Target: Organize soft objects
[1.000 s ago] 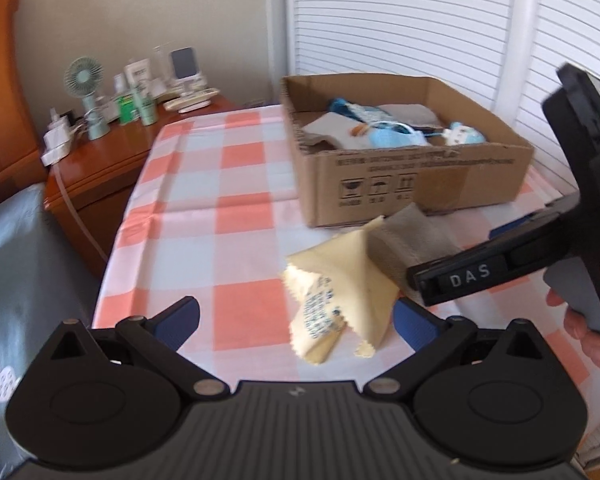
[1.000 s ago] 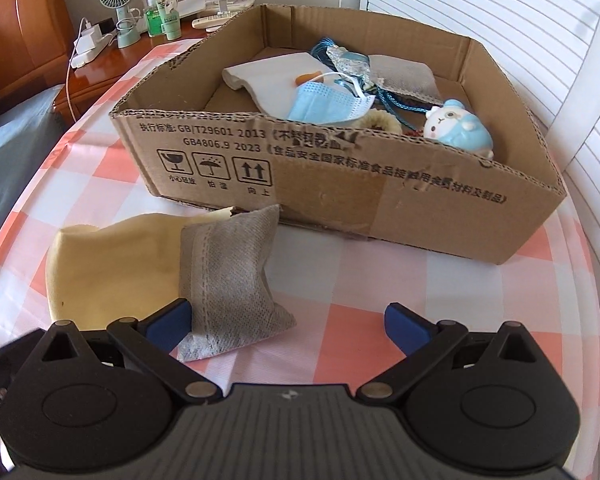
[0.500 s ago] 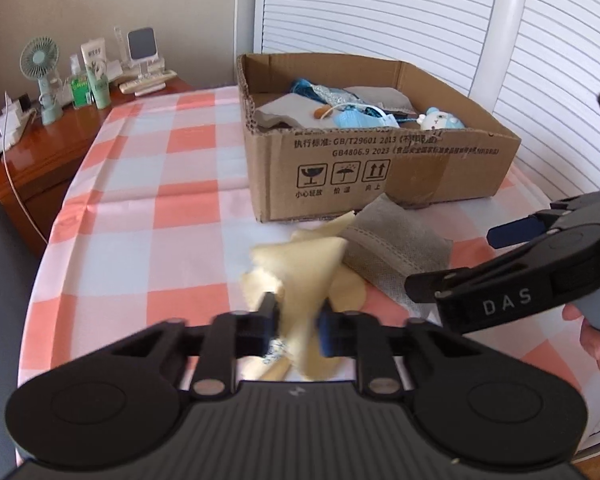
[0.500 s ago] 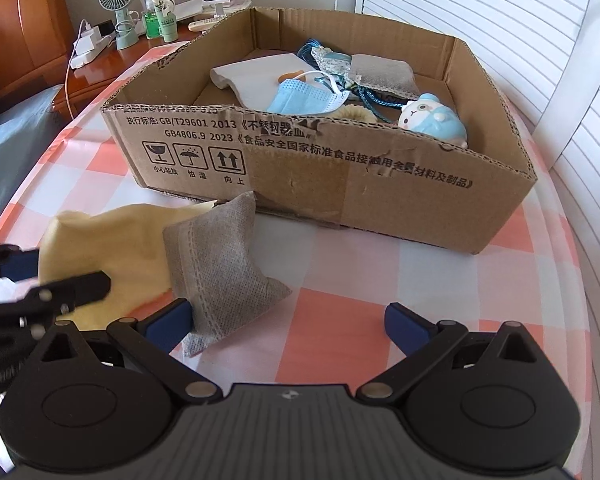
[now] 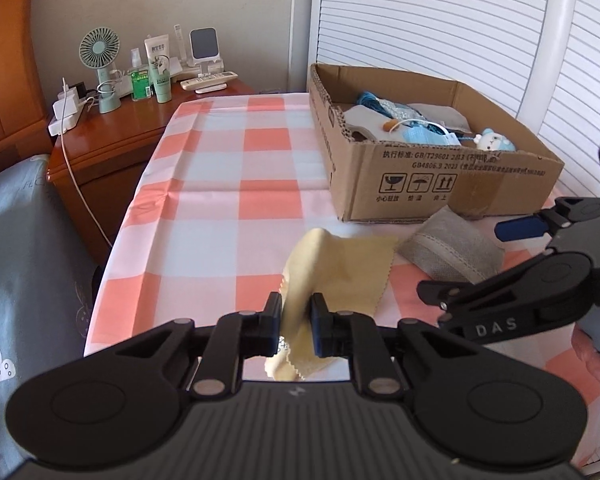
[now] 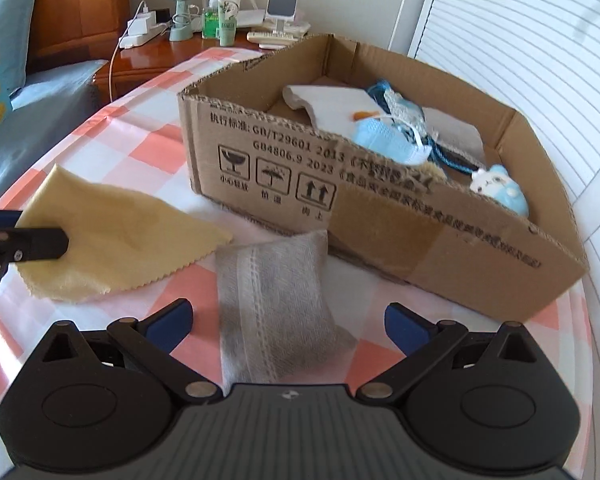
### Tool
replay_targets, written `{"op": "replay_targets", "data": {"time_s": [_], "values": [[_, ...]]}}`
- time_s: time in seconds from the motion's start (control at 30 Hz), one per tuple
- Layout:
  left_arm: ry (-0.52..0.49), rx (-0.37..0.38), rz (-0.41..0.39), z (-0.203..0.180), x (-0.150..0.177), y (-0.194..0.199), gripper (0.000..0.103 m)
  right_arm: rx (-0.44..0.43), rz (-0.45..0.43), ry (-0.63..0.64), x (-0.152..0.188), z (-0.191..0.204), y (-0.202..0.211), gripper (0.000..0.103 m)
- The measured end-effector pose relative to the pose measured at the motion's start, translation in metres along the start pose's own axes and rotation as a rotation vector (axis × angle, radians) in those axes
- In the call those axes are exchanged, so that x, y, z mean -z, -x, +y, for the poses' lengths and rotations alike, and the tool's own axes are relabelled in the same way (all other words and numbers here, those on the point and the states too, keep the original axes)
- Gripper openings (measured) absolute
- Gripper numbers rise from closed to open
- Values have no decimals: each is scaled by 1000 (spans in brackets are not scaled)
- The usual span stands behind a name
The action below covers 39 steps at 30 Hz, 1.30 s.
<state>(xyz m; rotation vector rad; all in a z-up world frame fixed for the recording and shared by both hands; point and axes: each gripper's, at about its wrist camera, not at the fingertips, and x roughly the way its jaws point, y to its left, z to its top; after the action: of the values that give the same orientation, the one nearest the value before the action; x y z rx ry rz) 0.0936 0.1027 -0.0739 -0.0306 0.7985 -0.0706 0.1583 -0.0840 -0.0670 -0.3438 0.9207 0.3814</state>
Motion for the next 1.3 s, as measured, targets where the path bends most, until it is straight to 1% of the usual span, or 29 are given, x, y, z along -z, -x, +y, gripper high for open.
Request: {"op": "replay_targets", "data": {"time_s": [0.07, 0.13, 0.33, 0.37, 0.43, 0.5, 0.6, 0.73, 0.87, 0.93, 1.17, 1.3], "values": [[-5, 2, 0, -1, 1, 0, 14, 16, -3, -11, -2, -1, -2, 103], [-11, 7, -1, -3, 1, 0, 14, 36, 3, -50, -1, -8, -2, 103], [-21, 9, -8, -4, 1, 0, 15, 24, 19, -193, 18, -49, 1, 103], [-20, 6, -6, -4, 1, -1, 17, 48, 18, -195, 21, -53, 2, 103], [-14, 5, -6, -4, 2, -1, 25, 67, 11, -208, 28, -62, 5, 103], [-11, -6, -4, -4, 4, -3, 42, 62, 4, -220, 34, -71, 5, 103], [-1, -19, 6, -4, 7, -6, 53, 59, -15, -203, 39, -74, 6, 103], [34, 1, 27, -1, 9, -10, 54, 61, -33, -197, 43, -74, 8, 103], [49, 3, 44, -3, 9, -18, 54, 52, -40, -187, 43, -73, 9, 103], [51, 8, 43, -5, 9, -20, 56, 43, -42, -175, 43, -72, 10, 103], [53, 20, 42, -12, 2, -27, 57, -43, -48, -82, 33, -60, 5, 103], [48, 30, 43, -16, -1, -29, 54, -53, -41, -57, 27, -56, 3, 103]]}}
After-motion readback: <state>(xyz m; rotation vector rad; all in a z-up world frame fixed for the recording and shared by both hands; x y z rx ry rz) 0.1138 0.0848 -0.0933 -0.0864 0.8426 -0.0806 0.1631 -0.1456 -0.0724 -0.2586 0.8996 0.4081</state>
